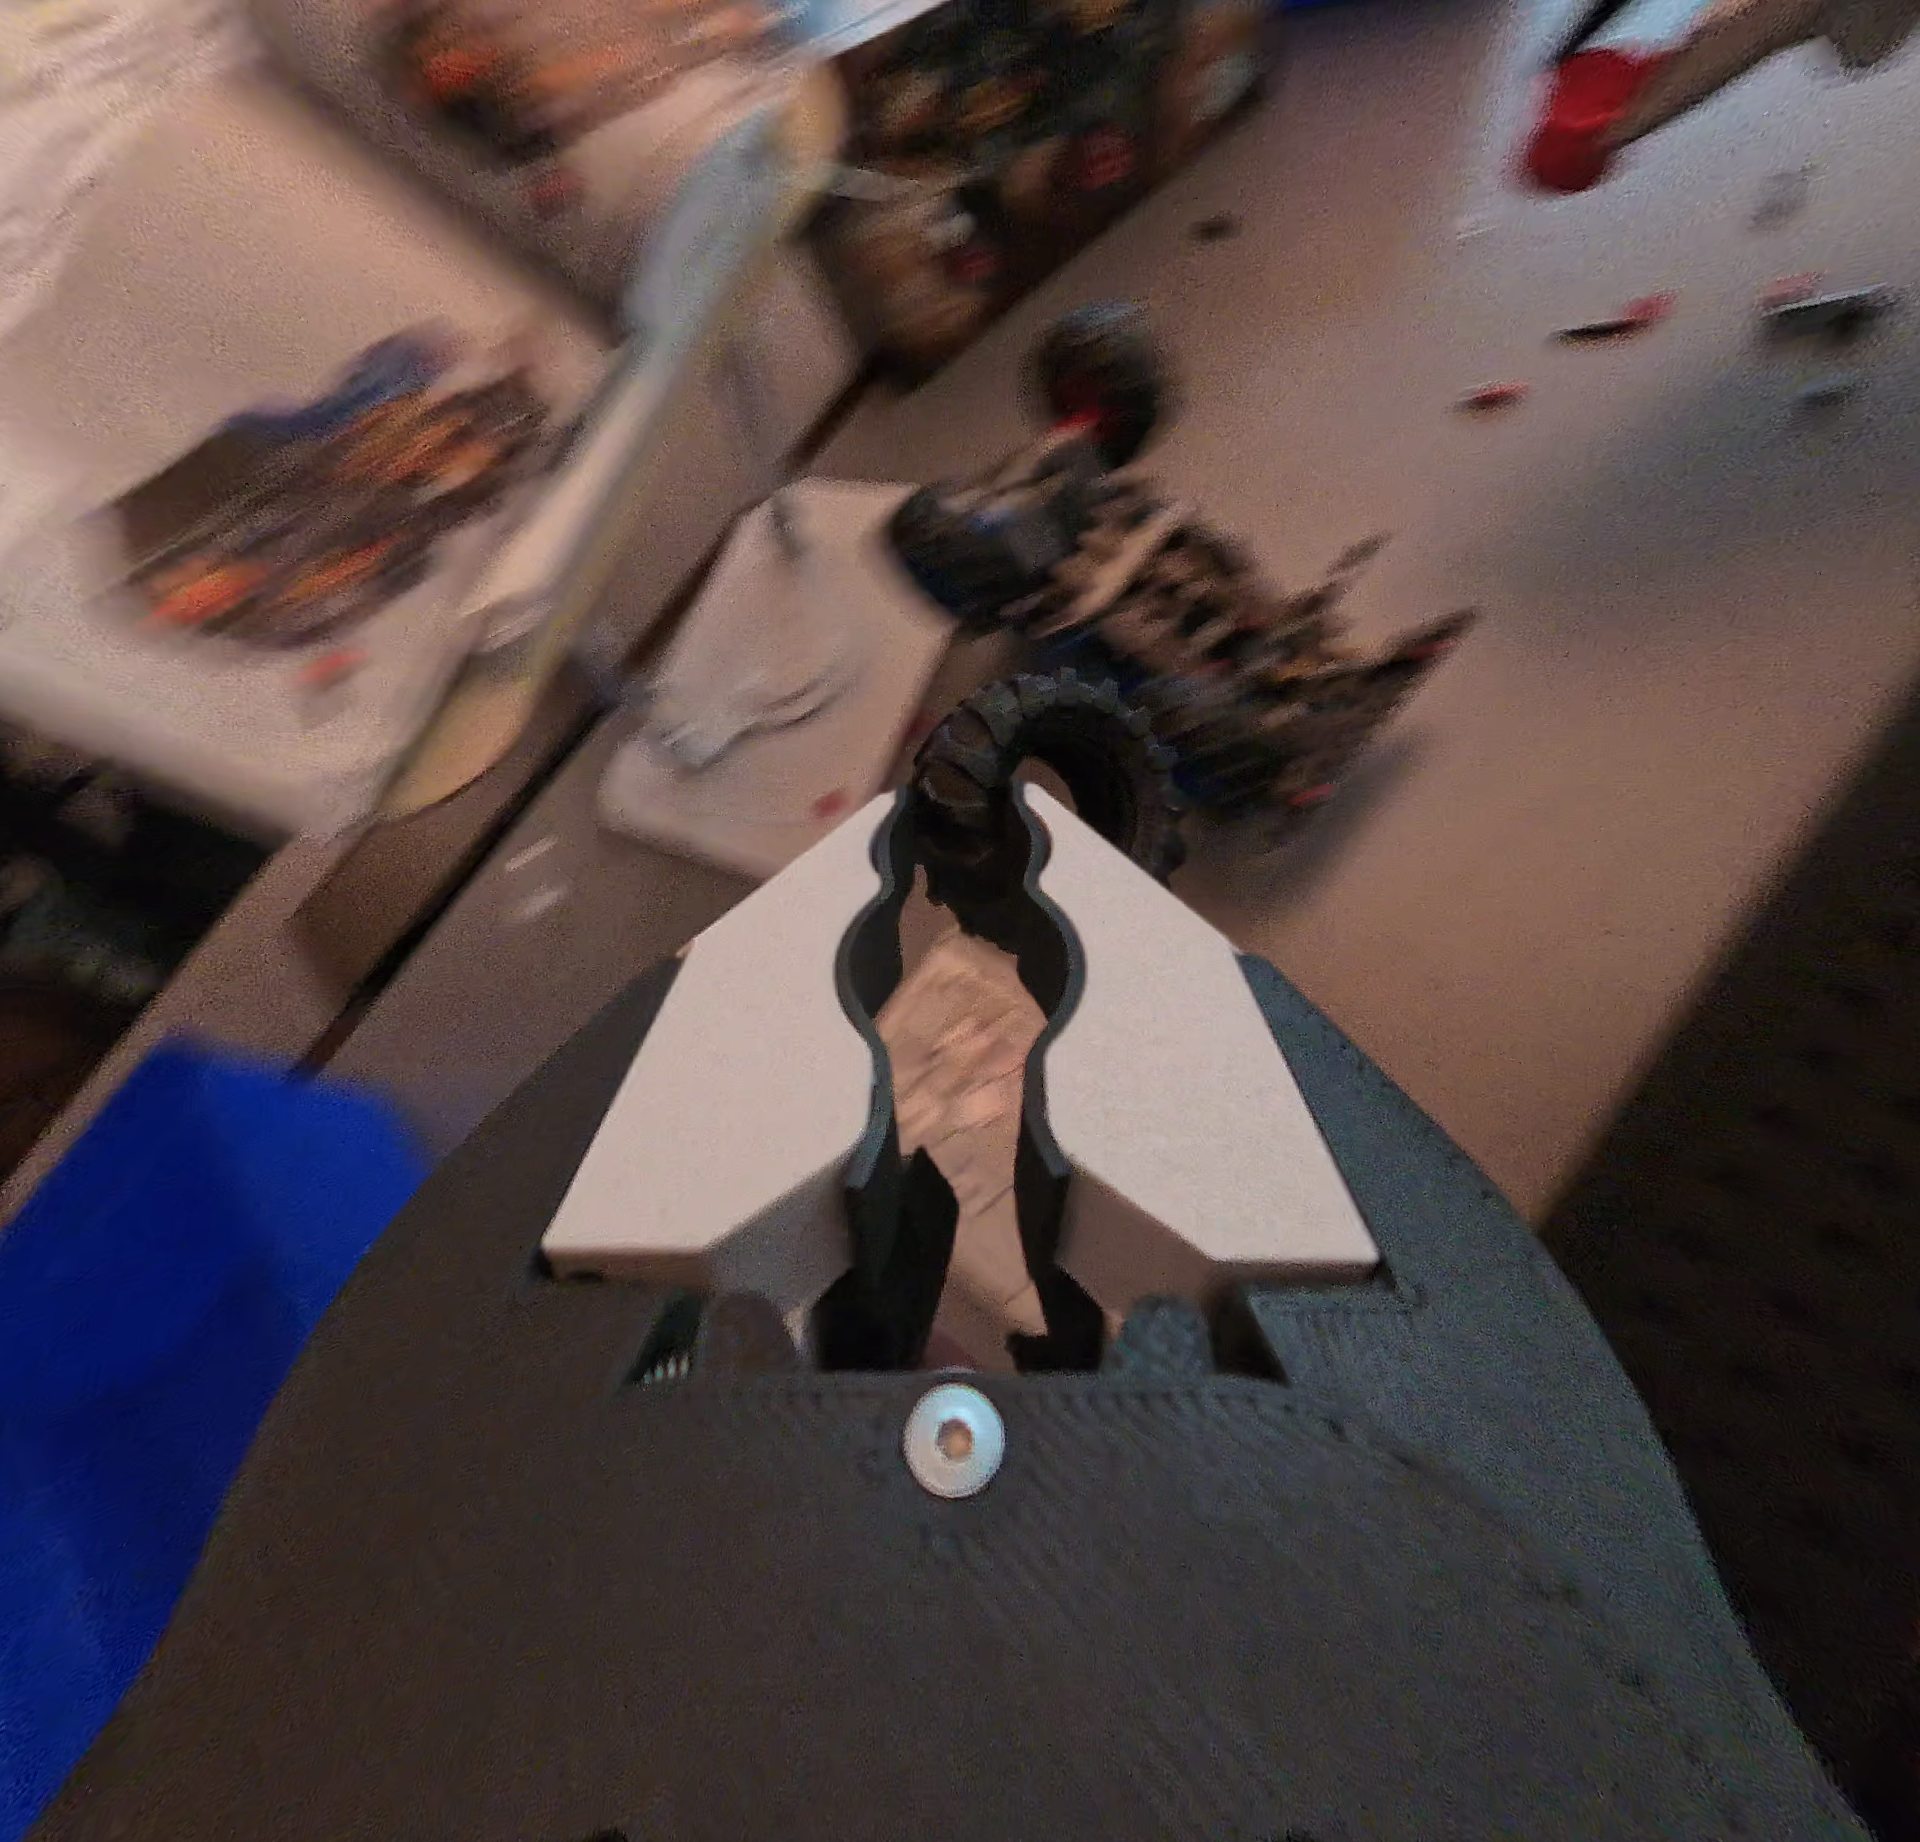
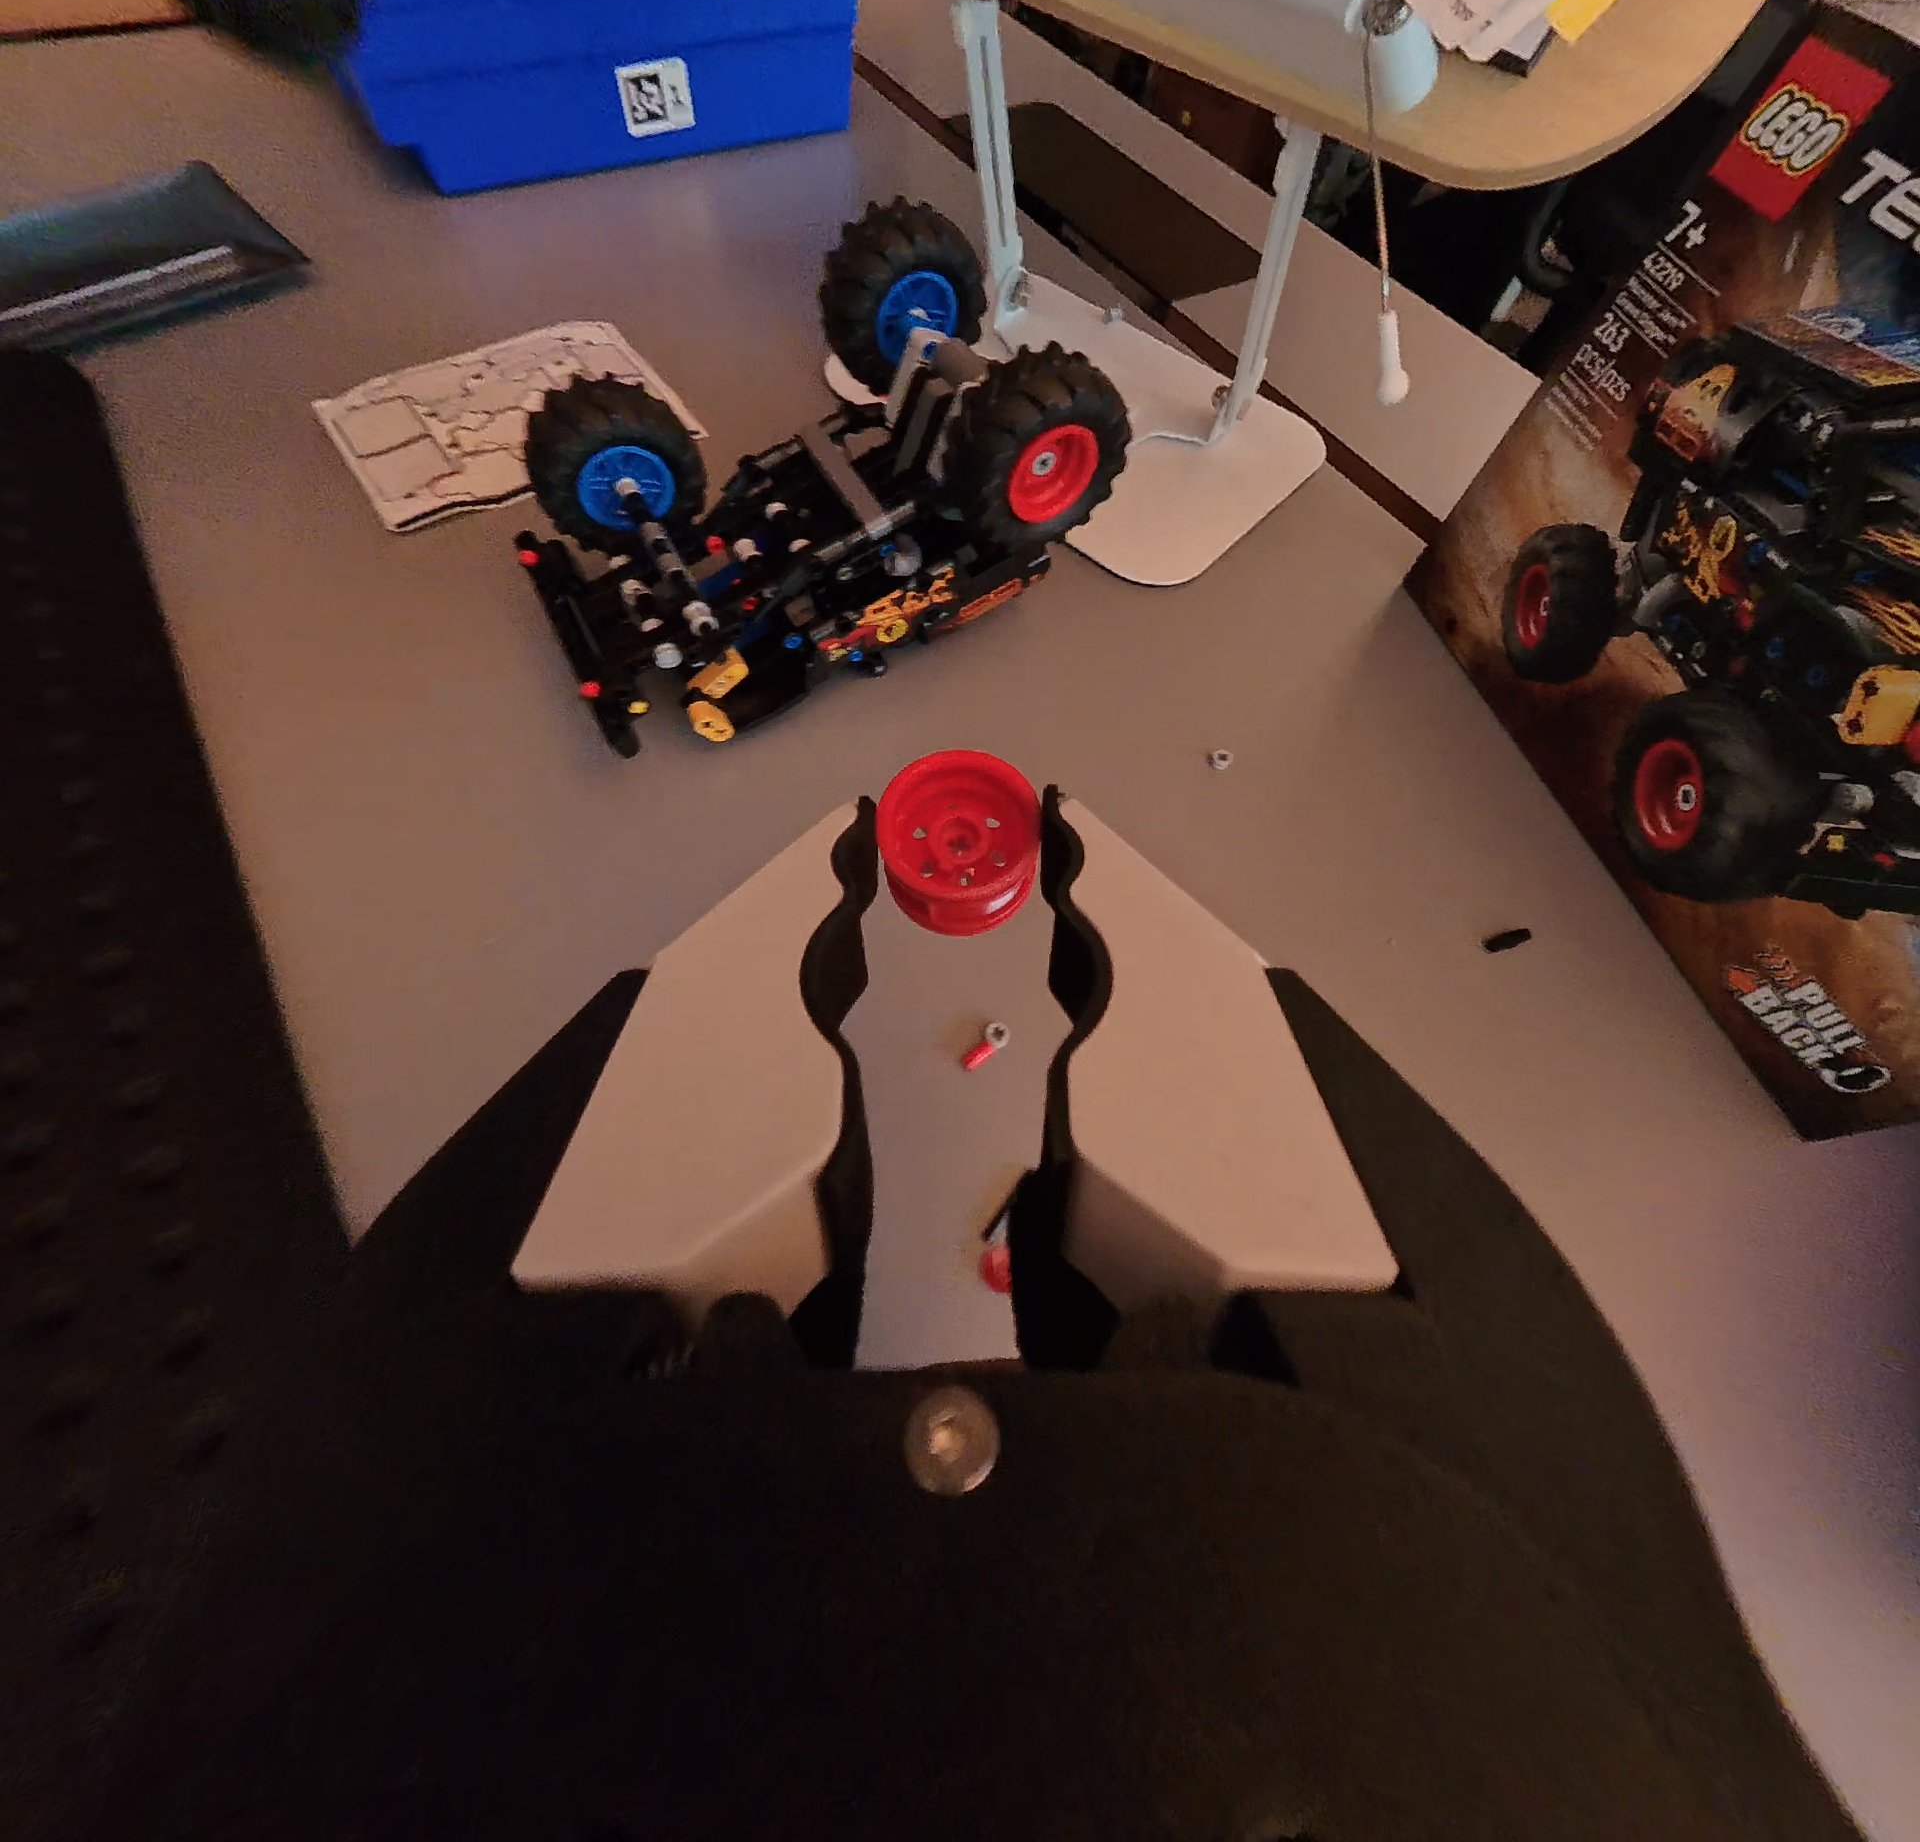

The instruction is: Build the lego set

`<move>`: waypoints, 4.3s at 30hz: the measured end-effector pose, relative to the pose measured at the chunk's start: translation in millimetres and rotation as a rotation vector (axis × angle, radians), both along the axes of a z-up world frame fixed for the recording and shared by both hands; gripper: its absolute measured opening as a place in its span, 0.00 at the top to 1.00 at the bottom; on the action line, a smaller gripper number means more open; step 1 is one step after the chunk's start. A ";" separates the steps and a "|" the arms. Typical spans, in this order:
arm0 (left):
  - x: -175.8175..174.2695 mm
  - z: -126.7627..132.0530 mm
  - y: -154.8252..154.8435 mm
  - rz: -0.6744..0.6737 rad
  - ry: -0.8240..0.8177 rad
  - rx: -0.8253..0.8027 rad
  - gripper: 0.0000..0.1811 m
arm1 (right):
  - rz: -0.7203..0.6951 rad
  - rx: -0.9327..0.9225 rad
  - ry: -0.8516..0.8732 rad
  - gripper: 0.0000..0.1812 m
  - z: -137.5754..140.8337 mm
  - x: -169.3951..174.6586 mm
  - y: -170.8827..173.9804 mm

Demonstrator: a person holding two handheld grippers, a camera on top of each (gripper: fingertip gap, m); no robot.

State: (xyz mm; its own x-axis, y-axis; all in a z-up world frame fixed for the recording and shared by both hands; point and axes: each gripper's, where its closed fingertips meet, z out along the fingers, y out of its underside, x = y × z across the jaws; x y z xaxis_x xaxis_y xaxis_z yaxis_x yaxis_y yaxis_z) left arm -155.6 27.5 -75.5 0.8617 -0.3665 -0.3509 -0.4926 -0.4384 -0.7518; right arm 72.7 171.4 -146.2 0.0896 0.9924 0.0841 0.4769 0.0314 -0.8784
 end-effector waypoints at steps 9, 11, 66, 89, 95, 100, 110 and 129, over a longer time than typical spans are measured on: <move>198.8 -132.1 32.9 -0.264 -0.264 -0.275 0.91 | 0.157 -0.053 0.039 0.84 1.2 13.2 -60.9; 199.2 -153.0 38.5 -0.243 -0.254 -0.293 0.90 | 0.207 -0.058 0.016 0.84 -5.5 11.5 -78.0; 217.4 -168.2 41.9 -0.418 0.111 -0.083 0.99 | 0.391 -0.046 -0.607 1.00 -107.3 -8.0 -121.5; 214.2 -164.3 37.9 -0.417 0.215 -0.052 0.99 | 0.275 0.000 -0.427 1.00 -88.1 2.4 -114.1; 215.3 -164.9 37.5 -0.407 0.287 0.001 1.00 | 0.271 0.025 -0.379 1.00 -80.7 -1.3 -115.3; 215.7 -165.2 37.9 -0.414 0.347 0.045 1.00 | 0.282 0.053 -0.478 1.00 -93.5 3.2 -113.6; 228.2 -169.6 40.5 -0.420 0.319 0.089 0.99 | 0.340 0.051 -0.588 1.00 -99.1 3.9 -114.8; 212.4 -163.5 33.4 -0.257 -0.049 -0.085 0.89 | 0.169 -0.133 -0.339 0.94 -94.1 -1.6 -108.2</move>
State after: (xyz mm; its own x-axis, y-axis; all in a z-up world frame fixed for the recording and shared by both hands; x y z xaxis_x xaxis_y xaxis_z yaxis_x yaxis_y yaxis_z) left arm 56.9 60.9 -239.0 0.7517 -0.6018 -0.2698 -0.5600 -0.3665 -0.7430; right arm 71.1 63.2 -240.3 -0.0863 0.9950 -0.0493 0.7384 0.0306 -0.6737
